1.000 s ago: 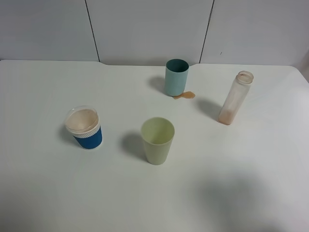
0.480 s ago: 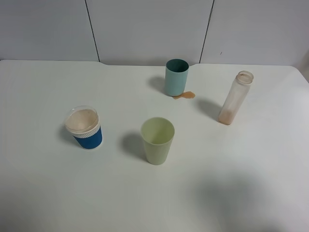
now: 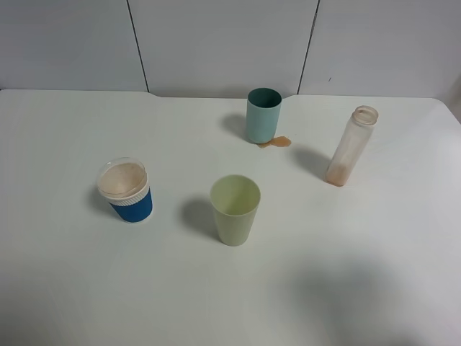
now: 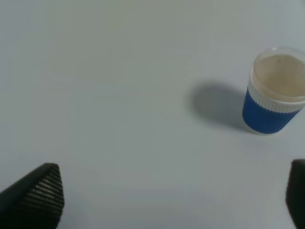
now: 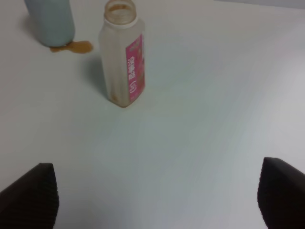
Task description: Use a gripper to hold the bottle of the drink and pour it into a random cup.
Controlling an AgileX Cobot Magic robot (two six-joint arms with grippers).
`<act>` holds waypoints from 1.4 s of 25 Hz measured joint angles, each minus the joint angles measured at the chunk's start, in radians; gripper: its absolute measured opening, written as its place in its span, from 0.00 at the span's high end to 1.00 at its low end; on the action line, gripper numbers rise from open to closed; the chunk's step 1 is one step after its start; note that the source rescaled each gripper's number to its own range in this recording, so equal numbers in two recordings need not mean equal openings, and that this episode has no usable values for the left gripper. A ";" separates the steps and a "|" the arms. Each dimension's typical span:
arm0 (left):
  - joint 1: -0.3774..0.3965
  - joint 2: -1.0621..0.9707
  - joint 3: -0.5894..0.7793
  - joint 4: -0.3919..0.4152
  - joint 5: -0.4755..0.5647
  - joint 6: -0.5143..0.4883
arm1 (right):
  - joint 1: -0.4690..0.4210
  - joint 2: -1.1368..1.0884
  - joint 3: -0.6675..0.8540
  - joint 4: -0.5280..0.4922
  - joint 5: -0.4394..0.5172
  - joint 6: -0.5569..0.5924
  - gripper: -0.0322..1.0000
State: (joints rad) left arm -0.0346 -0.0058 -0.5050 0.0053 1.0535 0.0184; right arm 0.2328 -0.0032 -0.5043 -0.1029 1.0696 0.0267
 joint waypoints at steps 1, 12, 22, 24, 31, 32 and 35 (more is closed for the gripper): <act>0.000 0.000 0.000 0.000 0.000 0.000 | -0.012 0.000 0.000 0.000 0.000 0.000 0.06; 0.000 0.000 0.000 0.000 0.000 0.000 | -0.304 0.000 0.000 0.001 0.000 0.000 0.06; 0.000 0.000 0.000 0.000 0.000 0.000 | -0.315 0.000 0.000 0.002 0.000 0.000 0.06; 0.000 0.000 0.000 0.000 0.000 0.000 | -0.315 0.000 0.000 0.002 0.000 0.000 0.06; 0.000 0.000 0.000 0.000 0.000 0.000 | -0.315 0.000 0.000 0.002 0.000 0.000 0.06; 0.000 0.000 0.000 0.000 0.000 0.000 | -0.315 0.000 0.000 0.002 0.000 0.000 0.06; 0.000 0.000 0.000 0.000 0.000 0.000 | -0.315 0.000 0.000 0.002 0.000 0.000 0.06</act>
State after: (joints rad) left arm -0.0346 -0.0058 -0.5050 0.0053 1.0535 0.0184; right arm -0.0827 -0.0032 -0.5043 -0.1008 1.0696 0.0267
